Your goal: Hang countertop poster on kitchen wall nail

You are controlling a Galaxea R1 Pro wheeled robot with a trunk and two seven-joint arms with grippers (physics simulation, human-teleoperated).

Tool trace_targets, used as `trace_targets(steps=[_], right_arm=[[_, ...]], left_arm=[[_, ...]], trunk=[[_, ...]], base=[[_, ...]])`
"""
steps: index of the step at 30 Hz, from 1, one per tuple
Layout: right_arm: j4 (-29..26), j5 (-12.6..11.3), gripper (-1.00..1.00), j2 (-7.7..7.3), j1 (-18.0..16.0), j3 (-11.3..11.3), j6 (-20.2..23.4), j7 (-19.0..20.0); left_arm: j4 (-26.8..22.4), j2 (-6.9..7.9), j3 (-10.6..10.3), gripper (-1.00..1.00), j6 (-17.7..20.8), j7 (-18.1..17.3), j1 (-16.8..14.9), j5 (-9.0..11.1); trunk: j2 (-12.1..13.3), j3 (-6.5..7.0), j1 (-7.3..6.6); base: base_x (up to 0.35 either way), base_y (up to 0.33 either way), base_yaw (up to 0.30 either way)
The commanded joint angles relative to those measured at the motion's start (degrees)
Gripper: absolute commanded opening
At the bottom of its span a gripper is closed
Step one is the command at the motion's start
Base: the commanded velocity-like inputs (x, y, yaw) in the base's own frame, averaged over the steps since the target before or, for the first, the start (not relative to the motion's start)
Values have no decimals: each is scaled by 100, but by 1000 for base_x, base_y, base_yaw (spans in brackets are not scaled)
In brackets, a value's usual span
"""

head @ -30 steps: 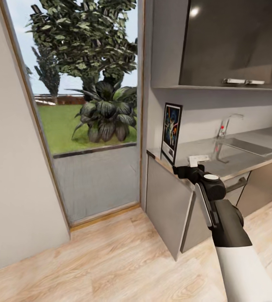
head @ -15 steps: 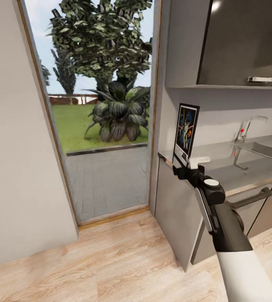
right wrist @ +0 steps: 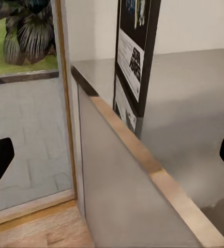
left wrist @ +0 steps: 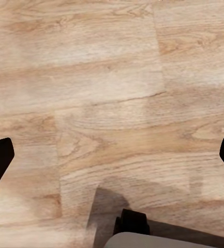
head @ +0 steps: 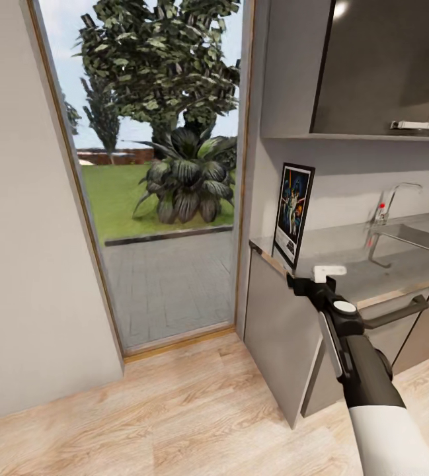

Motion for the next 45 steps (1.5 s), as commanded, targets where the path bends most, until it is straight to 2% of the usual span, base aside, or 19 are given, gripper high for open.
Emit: trace_targets(steps=[1,5,10,39,45], right_arm=[[30,40,100,-1,30,-6,-58,2],[331,36,100,-1,149,-32,-508,2],[519,31,100,-2,194,-41,-673,2],[550,31,100,-2,201,-42,-691,2],[550,31,100,-2,201,-42,-683,2]], left_arm=[[-7,-1,3,100,-10,1,1,0],[-15,-1,3,100,-9,2,1,-3],[-20,-1,3,100,-12,2,1,-1],[-18,0,3,100,-9,2,1,-7],[-15,-1,3,100,-8,5,1,-7]], trunk=[[-3,-5,0],[-3,-5,0],[-3,-5,0],[-3,-5,0],[-3,-5,0]], base=[[0,-14,0],[15,-89,0],[110,-181,0],[190,-25,0],[61,-34,0]])
